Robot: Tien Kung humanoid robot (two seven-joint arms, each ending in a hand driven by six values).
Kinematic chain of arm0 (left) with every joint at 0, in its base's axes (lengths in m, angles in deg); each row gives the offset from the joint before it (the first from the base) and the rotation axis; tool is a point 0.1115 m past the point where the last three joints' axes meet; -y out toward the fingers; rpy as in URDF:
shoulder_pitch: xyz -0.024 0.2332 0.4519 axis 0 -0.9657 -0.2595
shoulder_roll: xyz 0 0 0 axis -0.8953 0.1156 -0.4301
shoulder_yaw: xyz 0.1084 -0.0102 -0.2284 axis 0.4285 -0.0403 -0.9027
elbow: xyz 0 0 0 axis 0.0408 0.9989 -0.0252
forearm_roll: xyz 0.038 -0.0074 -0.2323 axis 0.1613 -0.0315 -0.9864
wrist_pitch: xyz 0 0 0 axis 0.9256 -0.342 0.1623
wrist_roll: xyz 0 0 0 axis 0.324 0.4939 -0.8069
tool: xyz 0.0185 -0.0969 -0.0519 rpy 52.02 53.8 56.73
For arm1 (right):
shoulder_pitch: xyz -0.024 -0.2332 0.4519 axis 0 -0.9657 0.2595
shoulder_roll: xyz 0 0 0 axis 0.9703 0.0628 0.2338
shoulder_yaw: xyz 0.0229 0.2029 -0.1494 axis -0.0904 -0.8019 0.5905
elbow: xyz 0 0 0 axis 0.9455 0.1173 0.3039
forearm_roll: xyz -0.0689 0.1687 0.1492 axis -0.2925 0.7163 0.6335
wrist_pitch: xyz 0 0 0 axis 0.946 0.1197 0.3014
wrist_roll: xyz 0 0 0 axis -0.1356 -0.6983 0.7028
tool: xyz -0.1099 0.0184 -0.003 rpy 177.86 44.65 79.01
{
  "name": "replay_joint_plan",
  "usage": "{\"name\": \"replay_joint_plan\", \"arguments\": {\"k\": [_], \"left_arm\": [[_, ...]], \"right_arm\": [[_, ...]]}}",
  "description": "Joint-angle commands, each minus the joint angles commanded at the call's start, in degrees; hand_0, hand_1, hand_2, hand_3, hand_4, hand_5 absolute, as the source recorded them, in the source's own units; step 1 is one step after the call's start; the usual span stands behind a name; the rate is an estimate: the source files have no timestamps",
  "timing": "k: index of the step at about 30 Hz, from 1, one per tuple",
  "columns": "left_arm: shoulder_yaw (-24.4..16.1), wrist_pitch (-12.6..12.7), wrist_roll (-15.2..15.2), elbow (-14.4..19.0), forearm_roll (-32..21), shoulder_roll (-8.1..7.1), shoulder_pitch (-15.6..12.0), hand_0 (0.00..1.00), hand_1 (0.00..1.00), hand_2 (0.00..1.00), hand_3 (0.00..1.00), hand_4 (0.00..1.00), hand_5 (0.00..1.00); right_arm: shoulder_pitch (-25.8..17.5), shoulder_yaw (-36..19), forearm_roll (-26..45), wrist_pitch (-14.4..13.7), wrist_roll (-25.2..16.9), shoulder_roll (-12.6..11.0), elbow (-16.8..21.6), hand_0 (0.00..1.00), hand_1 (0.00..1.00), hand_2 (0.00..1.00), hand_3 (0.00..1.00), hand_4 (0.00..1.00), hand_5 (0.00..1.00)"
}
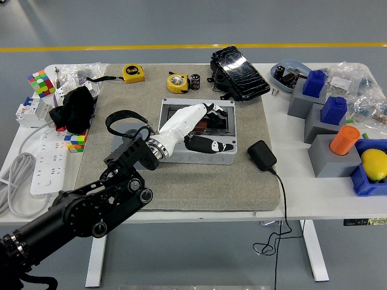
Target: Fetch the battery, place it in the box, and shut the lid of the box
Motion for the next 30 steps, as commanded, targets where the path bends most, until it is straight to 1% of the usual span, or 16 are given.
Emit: {"name": "replay_joint_plan", "arguments": {"k": [4, 6, 7, 8, 10, 12, 13, 14, 16, 19, 20, 22, 25, 26, 27, 30], "left_arm": [[-3.6, 0.6, -1.3, 3.4, -1.0, -0.65, -2.1, 0.701, 0.692, 0.676, 0.694, 0.994, 0.368], [-5.8, 1.4, -3.0, 5.1, -3.2, -0.99, -3.8, 0.701, 0.692, 0.676, 0.694, 0.994, 0.368], [-6.9, 1.8, -3.9, 5.8, -4.9, -1.15, -4.6, 0.701, 0.692, 0.676, 0.694, 0.994, 0.368], [-8.0, 2.2, -5.0, 6.5, -6.7, -1.31, -5.5, 0.693, 0.687, 0.662, 0.669, 0.994, 0.366], [-10.3, 2.7, -6.8, 7.2, -10.8, -1.44, -7.0, 0.693, 0.687, 0.662, 0.669, 0.994, 0.366], [-13.3, 2.8, -9.1, 8.0, -16.0, -1.52, -9.2, 0.693, 0.687, 0.662, 0.669, 0.994, 0.366], [-14.7, 2.8, -9.9, 8.2, -18.2, -1.55, -10.1, 0.693, 0.687, 0.662, 0.669, 0.994, 0.366], [-15.9, 2.8, -10.5, 8.3, -20.5, -1.57, -10.8, 0.64, 0.658, 0.622, 0.643, 0.98, 0.345], [-19.0, 2.9, -11.5, 8.6, -25.4, -1.7, -12.7, 0.64, 0.658, 0.622, 0.643, 0.98, 0.345], [-22.3, 3.0, -12.5, 8.9, -30.3, -2.07, -14.5, 0.64, 0.658, 0.622, 0.643, 0.98, 0.345], [-23.6, 2.9, -12.9, 8.9, -32.1, -2.27, -15.2, 0.64, 0.643, 0.593, 0.626, 0.98, 0.346], [-25.7, 2.8, -13.6, 8.9, -35.1, -2.66, -16.3, 0.64, 0.643, 0.593, 0.626, 0.98, 0.346], [-28.2, 2.6, -13.7, 9.0, -37.3, -3.03, -17.7, 0.64, 0.643, 0.593, 0.626, 0.98, 0.346], [-28.9, 2.6, -13.6, 8.9, -37.8, -3.1, -18.1, 0.611, 0.631, 0.574, 0.618, 0.973, 0.34], [-29.9, 2.4, -13.4, 8.9, -38.4, -3.22, -18.6, 0.611, 0.631, 0.574, 0.618, 0.973, 0.34], [-31.3, 1.8, -12.9, 8.8, -39.4, -3.42, -19.7, 0.611, 0.631, 0.574, 0.618, 0.973, 0.34]], "right_arm": [[0.1, 0.3, 0.0, 0.1, 0.0, -0.1, 0.0, 0.57, 0.596, 0.571, 0.545, 0.924, 0.479], [0.2, 0.4, 0.1, 0.1, 0.0, -0.1, 0.0, 0.57, 0.596, 0.571, 0.545, 0.924, 0.479], [0.2, 0.4, 0.1, 0.1, 0.1, -0.1, 0.0, 0.57, 0.596, 0.571, 0.545, 0.924, 0.479], [0.3, 0.5, 0.1, 0.1, 0.1, -0.2, 0.0, 0.57, 0.596, 0.571, 0.545, 0.924, 0.478], [0.3, 0.5, 0.2, 0.1, 0.1, -0.3, 0.0, 0.57, 0.596, 0.571, 0.545, 0.924, 0.478], [0.4, 0.6, 0.2, 0.1, 0.1, -0.4, 0.0, 0.57, 0.596, 0.571, 0.545, 0.924, 0.478], [0.4, 0.6, 0.3, 0.1, 0.1, -0.4, -0.1, 0.57, 0.596, 0.571, 0.545, 0.924, 0.478], [0.4, 0.7, 0.3, 0.1, 0.1, -0.5, -0.1, 0.569, 0.596, 0.571, 0.545, 0.924, 0.478], [0.3, 0.8, 0.4, 0.1, 0.1, -0.5, -0.1, 0.569, 0.596, 0.571, 0.545, 0.924, 0.478], [0.2, 0.8, 0.4, 0.0, 0.1, -0.6, -0.2, 0.569, 0.596, 0.571, 0.545, 0.924, 0.478], [0.2, 0.9, 0.4, 0.0, 0.2, -0.6, -0.2, 0.568, 0.596, 0.571, 0.544, 0.924, 0.478], [0.1, 0.7, 0.3, 0.0, 0.2, -0.6, -0.2, 0.568, 0.596, 0.571, 0.544, 0.924, 0.478], [-0.2, 0.6, 0.1, -0.1, 0.2, -0.5, -0.2, 0.568, 0.596, 0.571, 0.544, 0.924, 0.478], [-0.2, 0.5, 0.1, -0.1, 0.2, -0.5, -0.2, 0.567, 0.595, 0.571, 0.545, 0.924, 0.477], [-0.3, 0.3, 0.0, -0.1, 0.2, -0.5, -0.2, 0.567, 0.595, 0.571, 0.545, 0.924, 0.477], [-0.4, -0.1, -0.1, -0.2, 0.3, -0.3, -0.2, 0.567, 0.595, 0.571, 0.545, 0.924, 0.477]]}}
